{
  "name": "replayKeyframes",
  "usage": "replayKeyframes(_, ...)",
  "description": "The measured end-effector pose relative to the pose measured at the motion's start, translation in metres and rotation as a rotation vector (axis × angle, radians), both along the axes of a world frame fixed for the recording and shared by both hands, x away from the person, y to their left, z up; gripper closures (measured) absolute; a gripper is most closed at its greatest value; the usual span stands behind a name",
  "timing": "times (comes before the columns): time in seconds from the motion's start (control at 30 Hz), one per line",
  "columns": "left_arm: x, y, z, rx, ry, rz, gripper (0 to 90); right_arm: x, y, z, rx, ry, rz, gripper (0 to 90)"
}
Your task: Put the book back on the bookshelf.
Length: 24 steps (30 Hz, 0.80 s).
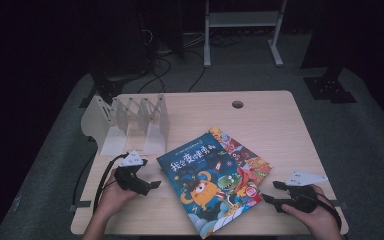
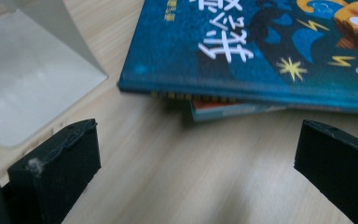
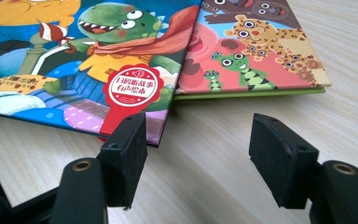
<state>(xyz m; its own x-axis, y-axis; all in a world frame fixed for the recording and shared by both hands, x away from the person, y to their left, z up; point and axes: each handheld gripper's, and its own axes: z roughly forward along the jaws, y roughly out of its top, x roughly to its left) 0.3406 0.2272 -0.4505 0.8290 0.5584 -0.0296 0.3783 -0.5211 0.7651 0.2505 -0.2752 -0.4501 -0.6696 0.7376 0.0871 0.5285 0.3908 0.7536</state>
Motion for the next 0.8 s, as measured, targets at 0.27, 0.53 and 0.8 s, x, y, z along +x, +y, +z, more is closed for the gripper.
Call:
replayKeyframes(0.27, 0.019, -0.013, 0.003, -0.006, 0.015, -0.027, 0.0, 0.006, -0.001, 0.000, -0.005, 0.001, 0.003, 35.8)
replayKeyframes(0.53, 0.024, -0.025, 0.001, -0.022, 0.048, -0.062, 0.0, 0.010, -0.001, 0.000, -0.007, -0.001, -0.001, 35.9)
replayKeyframes(0.8, 0.017, -0.030, 0.002, -0.014, 0.059, -0.082, 0.0, 0.018, -0.001, 0.002, -0.043, -0.022, -0.031, 36.7)
